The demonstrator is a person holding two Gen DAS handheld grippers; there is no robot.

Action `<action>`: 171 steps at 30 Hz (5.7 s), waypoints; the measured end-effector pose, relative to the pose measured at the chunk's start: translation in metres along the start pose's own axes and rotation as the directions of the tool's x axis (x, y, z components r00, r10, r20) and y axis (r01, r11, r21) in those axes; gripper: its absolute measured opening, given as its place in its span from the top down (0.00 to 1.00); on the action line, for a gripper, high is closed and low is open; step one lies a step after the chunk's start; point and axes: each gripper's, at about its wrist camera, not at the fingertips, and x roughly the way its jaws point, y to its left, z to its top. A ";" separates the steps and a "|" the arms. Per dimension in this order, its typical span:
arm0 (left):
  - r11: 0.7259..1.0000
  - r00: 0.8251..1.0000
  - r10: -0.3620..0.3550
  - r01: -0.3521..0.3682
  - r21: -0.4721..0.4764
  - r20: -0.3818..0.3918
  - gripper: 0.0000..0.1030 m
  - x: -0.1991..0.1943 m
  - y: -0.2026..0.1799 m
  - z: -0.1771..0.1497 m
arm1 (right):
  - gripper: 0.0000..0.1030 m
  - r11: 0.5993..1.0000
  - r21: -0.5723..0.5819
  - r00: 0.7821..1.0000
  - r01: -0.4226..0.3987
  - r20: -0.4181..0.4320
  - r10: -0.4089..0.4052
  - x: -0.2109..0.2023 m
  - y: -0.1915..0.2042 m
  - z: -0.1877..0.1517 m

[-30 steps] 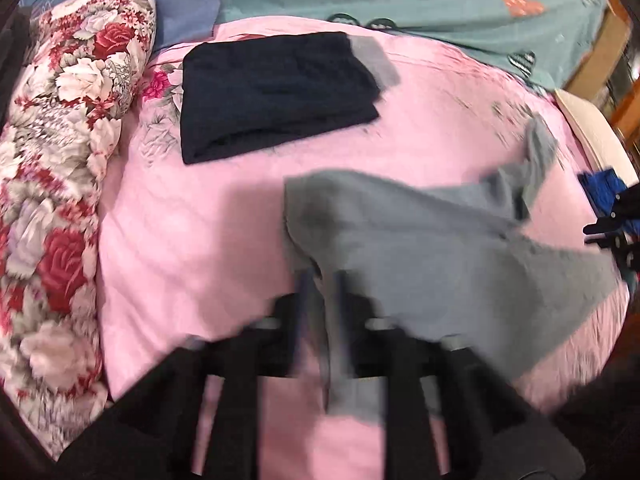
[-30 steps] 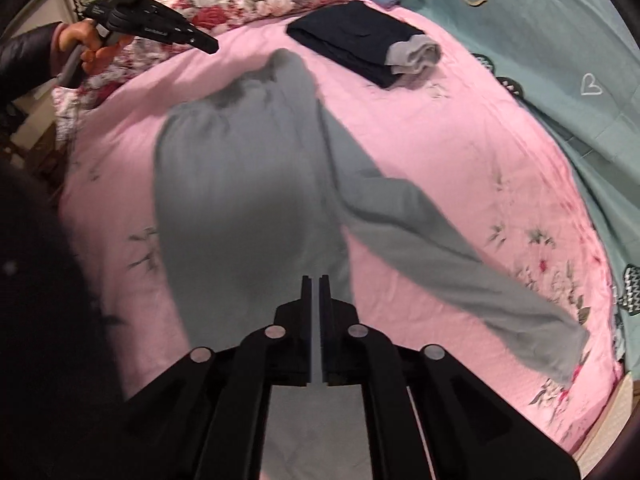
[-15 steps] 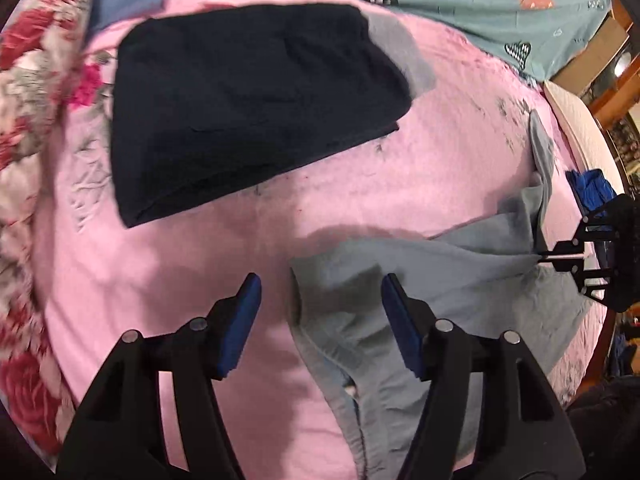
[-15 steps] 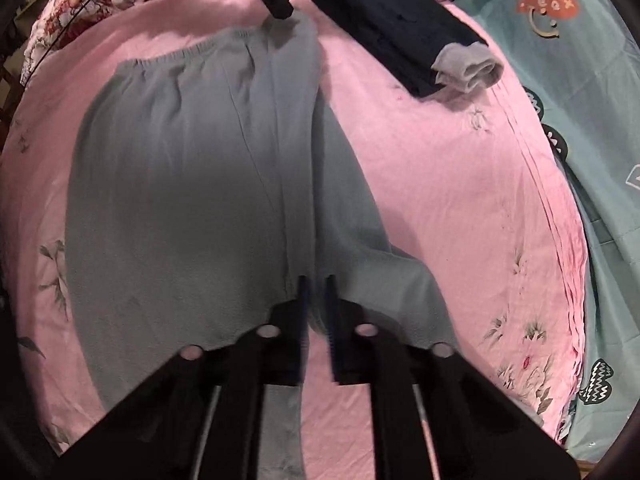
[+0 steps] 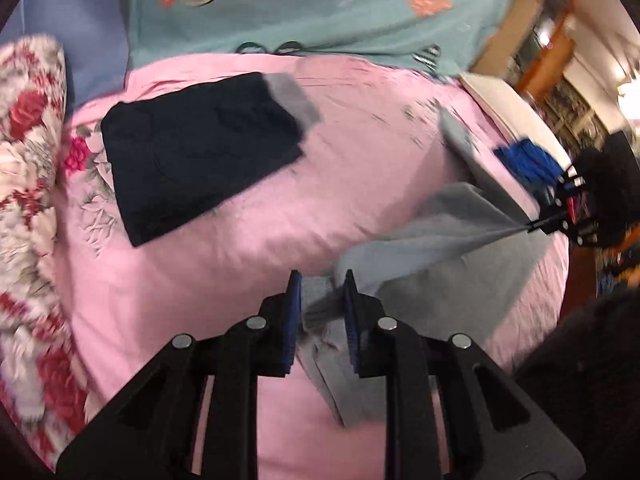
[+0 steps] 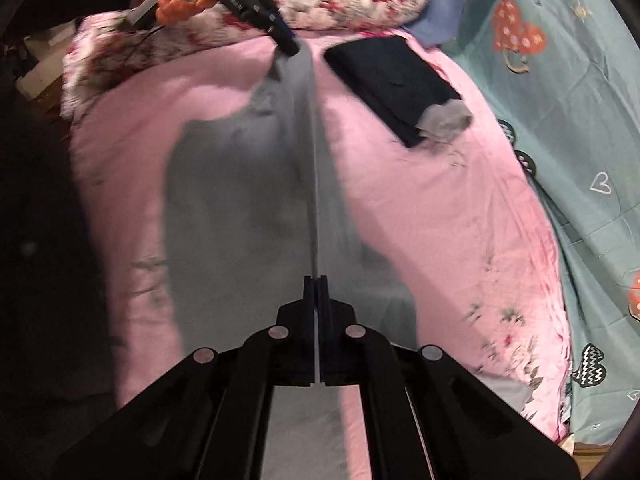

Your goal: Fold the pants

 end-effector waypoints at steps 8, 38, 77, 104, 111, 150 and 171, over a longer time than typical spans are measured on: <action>0.994 0.979 0.045 -0.025 0.105 -0.197 0.81 0.032 -0.033 -0.080 | 1.00 0.994 -0.007 0.987 -0.109 -0.119 0.108 0.050 0.077 -0.030; 0.991 0.980 -0.113 0.099 -0.090 -0.165 0.40 0.177 -0.250 -0.032 | 0.58 0.109 0.958 0.950 0.266 -0.241 -0.200 0.021 -0.288 -0.198; 0.975 0.933 0.134 -0.064 0.211 -0.335 0.76 0.200 -0.324 -0.050 | 0.95 -0.428 0.862 0.944 -0.270 0.150 -0.294 -0.097 0.029 -0.567; 0.960 0.912 0.278 -0.271 0.066 -0.300 0.42 0.189 -0.312 -0.055 | 0.99 0.138 0.986 0.974 0.092 -0.060 -0.219 -0.089 -0.096 -0.545; 0.960 0.907 0.280 -0.267 0.084 -0.314 0.40 0.187 -0.309 -0.055 | 0.64 0.375 0.909 0.981 0.184 -0.147 -0.127 -0.056 -0.090 -0.517; 0.813 0.846 0.469 -0.526 -0.250 -0.253 0.05 0.130 -0.148 -0.038 | 0.39 0.724 0.511 0.884 -0.464 0.313 0.346 0.059 -0.099 -0.115; 0.842 0.882 0.403 -0.461 -0.279 -0.242 0.02 0.147 -0.116 -0.054 | 0.38 0.423 0.509 0.605 -0.750 0.270 0.749 0.107 -0.089 -0.085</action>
